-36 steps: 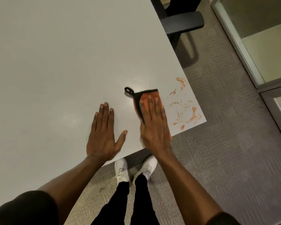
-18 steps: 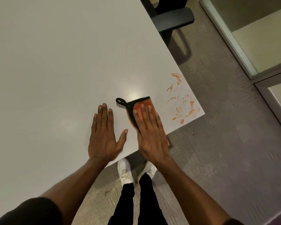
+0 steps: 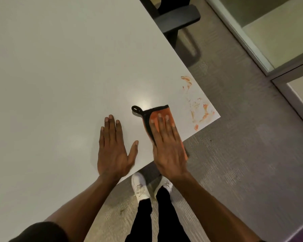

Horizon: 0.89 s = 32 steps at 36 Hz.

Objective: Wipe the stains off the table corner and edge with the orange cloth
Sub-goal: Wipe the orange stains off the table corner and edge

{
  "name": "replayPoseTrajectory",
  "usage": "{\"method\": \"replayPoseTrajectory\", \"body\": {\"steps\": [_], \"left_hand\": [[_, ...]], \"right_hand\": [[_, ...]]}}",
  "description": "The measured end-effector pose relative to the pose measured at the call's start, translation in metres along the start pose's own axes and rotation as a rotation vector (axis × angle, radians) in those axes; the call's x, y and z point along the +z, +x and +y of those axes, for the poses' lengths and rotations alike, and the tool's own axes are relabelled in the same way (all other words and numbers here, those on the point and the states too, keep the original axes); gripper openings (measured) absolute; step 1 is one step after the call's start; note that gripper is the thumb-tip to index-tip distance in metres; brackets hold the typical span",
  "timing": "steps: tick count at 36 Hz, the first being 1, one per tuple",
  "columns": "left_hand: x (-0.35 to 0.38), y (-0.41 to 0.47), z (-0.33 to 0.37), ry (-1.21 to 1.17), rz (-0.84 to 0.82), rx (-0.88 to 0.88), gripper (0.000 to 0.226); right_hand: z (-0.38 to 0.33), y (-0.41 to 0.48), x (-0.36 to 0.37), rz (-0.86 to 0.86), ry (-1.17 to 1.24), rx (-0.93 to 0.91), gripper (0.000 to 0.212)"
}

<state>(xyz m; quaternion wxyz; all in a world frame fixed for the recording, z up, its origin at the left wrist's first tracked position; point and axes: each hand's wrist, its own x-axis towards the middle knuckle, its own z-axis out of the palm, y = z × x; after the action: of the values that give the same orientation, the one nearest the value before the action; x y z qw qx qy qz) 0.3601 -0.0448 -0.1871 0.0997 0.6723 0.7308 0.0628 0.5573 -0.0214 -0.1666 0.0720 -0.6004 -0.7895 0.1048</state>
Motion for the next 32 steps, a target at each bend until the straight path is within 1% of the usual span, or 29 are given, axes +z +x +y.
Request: {"method": "replayPoseTrajectory", "body": {"steps": [2, 4, 7, 9, 12, 15, 17, 19, 21, 23, 25, 30, 32], "left_hand": [[0.000, -0.001, 0.000, 0.001, 0.000, -0.005, 0.095], [0.000, 0.000, 0.000, 0.012, 0.001, -0.006, 0.095], [0.001, 0.002, 0.000, 0.030, 0.002, -0.008, 0.095], [0.002, 0.001, 0.000, 0.043, 0.011, -0.004, 0.095], [0.003, 0.001, -0.001, 0.060, 0.021, 0.003, 0.094], [0.003, 0.001, -0.001, 0.069, 0.017, -0.009, 0.096], [0.003, 0.001, -0.001, 0.068, 0.019, 0.006, 0.095], [0.002, 0.001, -0.002, 0.064, 0.024, 0.015, 0.094], [0.001, 0.001, -0.001, 0.066, 0.026, 0.008, 0.095], [0.001, 0.001, 0.001, 0.066, 0.027, 0.006, 0.095], [0.001, 0.001, 0.000, 0.065, 0.028, 0.016, 0.094], [0.000, 0.002, -0.001, 0.072, 0.033, 0.021, 0.094], [0.001, 0.000, -0.001, 0.069, 0.033, 0.021, 0.094]], "right_hand": [[0.002, -0.002, -0.001, -0.010, 0.012, -0.021, 0.087], [0.010, 0.013, -0.005, 0.013, 0.044, -0.031, 0.083], [0.028, 0.058, -0.015, 0.064, 0.106, 0.062, 0.076], [0.039, 0.088, -0.021, 0.084, 0.107, 0.131, 0.074], [0.045, 0.114, -0.025, 0.095, 0.073, 0.154, 0.074], [0.030, 0.106, -0.022, 0.089, 0.091, 0.182, 0.076], [0.017, 0.085, -0.018, 0.076, 0.121, 0.128, 0.077], [0.003, 0.054, -0.012, 0.041, 0.106, 0.061, 0.081], [-0.008, 0.028, -0.007, 0.017, 0.083, 0.031, 0.085], [-0.008, 0.015, -0.004, 0.004, 0.079, -0.004, 0.085], [0.003, 0.021, -0.006, 0.002, 0.105, -0.028, 0.083], [0.043, 0.074, -0.025, 0.092, 0.128, 0.139, 0.079], [0.047, 0.085, -0.028, 0.092, 0.116, 0.160, 0.078]]}}
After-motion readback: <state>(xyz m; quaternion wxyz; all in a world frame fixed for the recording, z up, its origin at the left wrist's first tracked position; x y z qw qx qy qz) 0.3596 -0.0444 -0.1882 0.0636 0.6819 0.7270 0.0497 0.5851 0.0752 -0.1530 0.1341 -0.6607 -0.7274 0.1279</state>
